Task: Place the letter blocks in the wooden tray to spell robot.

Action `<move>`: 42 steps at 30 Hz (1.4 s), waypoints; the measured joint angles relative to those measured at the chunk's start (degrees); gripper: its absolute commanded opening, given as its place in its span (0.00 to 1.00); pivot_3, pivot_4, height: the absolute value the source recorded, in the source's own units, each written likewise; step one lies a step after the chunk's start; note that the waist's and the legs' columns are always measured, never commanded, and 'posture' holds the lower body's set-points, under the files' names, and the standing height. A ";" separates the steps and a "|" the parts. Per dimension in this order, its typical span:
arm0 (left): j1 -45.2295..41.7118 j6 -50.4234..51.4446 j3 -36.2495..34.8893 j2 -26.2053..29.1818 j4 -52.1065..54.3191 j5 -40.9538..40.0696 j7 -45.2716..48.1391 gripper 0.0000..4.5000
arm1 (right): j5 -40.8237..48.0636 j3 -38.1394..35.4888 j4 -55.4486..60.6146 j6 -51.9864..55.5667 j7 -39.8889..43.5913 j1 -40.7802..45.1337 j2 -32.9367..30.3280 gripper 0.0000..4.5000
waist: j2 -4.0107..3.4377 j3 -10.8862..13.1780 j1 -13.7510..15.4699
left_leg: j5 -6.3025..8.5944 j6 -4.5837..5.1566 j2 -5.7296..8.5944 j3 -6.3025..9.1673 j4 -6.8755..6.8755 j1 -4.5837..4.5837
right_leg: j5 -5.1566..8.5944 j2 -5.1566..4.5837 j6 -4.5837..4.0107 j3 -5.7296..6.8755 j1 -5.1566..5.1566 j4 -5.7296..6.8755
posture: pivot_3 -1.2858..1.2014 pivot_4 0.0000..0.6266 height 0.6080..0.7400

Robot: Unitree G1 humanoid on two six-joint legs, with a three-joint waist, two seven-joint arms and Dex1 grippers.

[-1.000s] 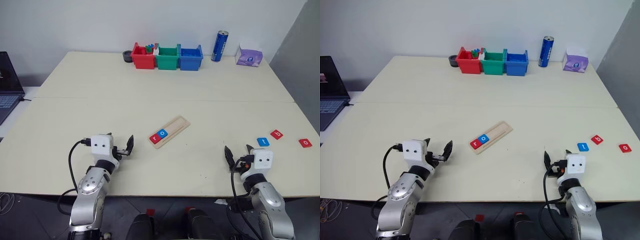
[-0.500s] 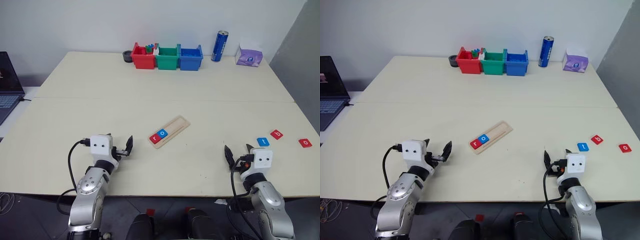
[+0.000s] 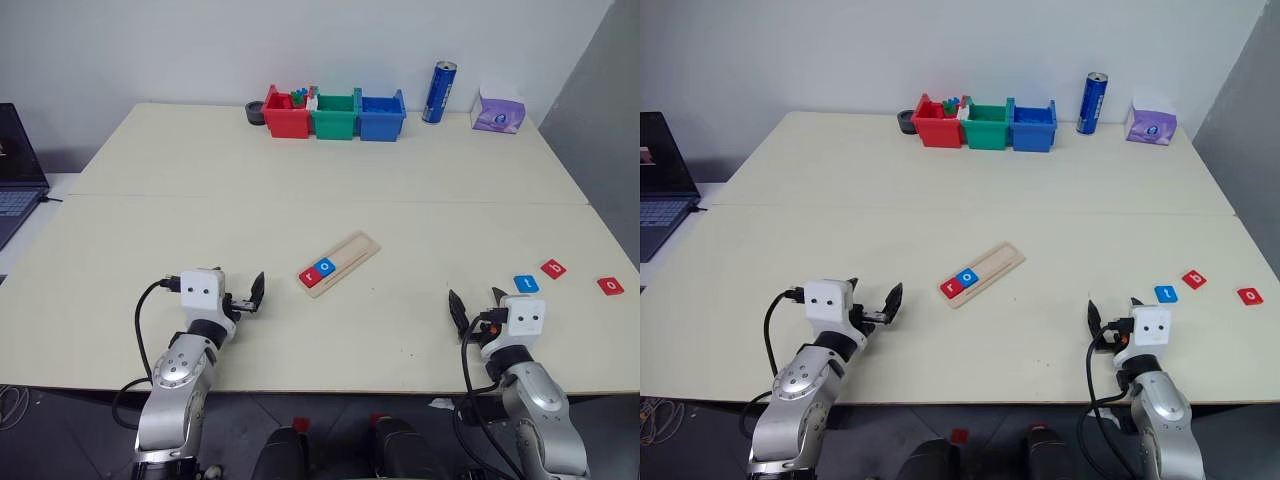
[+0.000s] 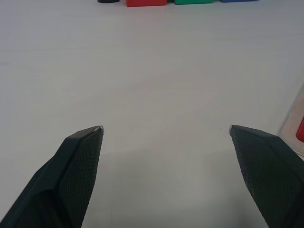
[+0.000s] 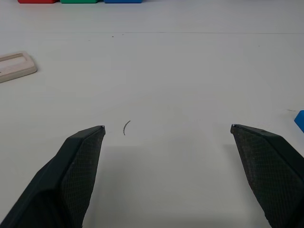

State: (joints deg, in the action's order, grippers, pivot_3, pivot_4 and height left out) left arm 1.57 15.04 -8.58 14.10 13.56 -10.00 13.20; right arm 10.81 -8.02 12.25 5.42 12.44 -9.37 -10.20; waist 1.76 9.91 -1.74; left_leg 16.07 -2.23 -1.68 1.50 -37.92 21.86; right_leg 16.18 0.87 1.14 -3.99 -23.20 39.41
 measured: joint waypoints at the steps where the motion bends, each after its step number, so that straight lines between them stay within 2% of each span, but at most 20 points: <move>1: -0.06 -0.45 0.15 0.25 -0.03 0.01 0.18 1.00 | 0.00 0.00 0.00 0.00 -0.01 0.00 0.00 1.00 | 0.00 0.00 0.00 | 0.00 0.00 0.00 0.00 0.00 0.00 | 0.00 0.00 0.00 0.00 0.00 0.00 | 0.52 0.24 1.00; 7: 0.62 -0.73 0.89 1.71 -0.24 -1.42 5.04 1.00 | -0.01 0.03 0.10 0.38 0.26 -0.44 -0.46 1.00 | 0.00 0.00 -0.02 | 0.00 0.00 0.00 0.00 0.00 0.00 | 0.00 0.00 0.00 0.00 0.00 0.00 | 0.52 0.24 1.00; 22: 1.56 -1.68 1.58 3.94 -0.69 -4.85 12.53 1.00 | 2.43 4.32 6.56 3.47 10.36 -0.59 -6.13 1.00 | 0.00 0.00 -0.02 | 0.00 0.00 0.00 0.01 -0.01 0.00 | 0.00 0.00 0.00 0.01 0.00 0.00 | 0.52 0.24 1.00; 26: 0.50 -0.99 2.93 4.82 -0.65 -5.66 14.93 1.00 | 6.04 4.06 8.55 7.29 12.42 1.24 -8.18 1.00 | 0.00 0.01 -0.02 | 0.00 0.00 0.03 0.01 -0.03 0.01 | 0.00 0.04 0.00 0.01 0.01 0.01 | 0.52 0.24 1.00; 32: -5.60 2.29 5.74 6.36 -0.59 -4.42 15.01 1.00 | 14.37 3.73 15.74 16.19 19.02 2.26 -15.85 1.00 | 0.00 0.01 0.06 | 0.00 0.01 0.05 0.05 -0.02 0.03 | 0.00 0.09 0.01 0.05 0.03 -0.05 | 0.52 0.24 1.00; 38: -9.43 9.56 10.55 8.63 -1.30 -3.72 16.93 1.00 | 21.50 2.21 22.30 25.06 20.04 4.78 -20.91 1.00 | 0.01 0.01 -0.03 | 0.00 0.01 0.06 0.09 -0.02 0.05 | 0.00 0.11 0.02 0.08 0.02 -0.05 | 0.52 0.24 1.00; 42: -12.44 12.72 12.78 9.76 -3.99 -1.99 17.34 1.00 | 24.41 2.01 25.27 27.65 19.86 4.80 -21.19 1.00 | 0.02 0.02 -0.01 | 0.00 0.01 0.08 0.11 -0.02 0.06 | 0.00 0.12 0.02 0.10 0.02 -0.06 | 0.52 0.24 1.00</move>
State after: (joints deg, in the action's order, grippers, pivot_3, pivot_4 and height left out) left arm -10.87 27.76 4.20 23.87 9.57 -11.99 30.53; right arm 35.21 -6.01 37.53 33.06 32.31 -4.56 -31.39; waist 1.77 9.93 -1.74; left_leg 16.07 -2.22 -1.59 1.61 -37.94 21.92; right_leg 16.18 0.98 1.16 -3.88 -23.18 39.35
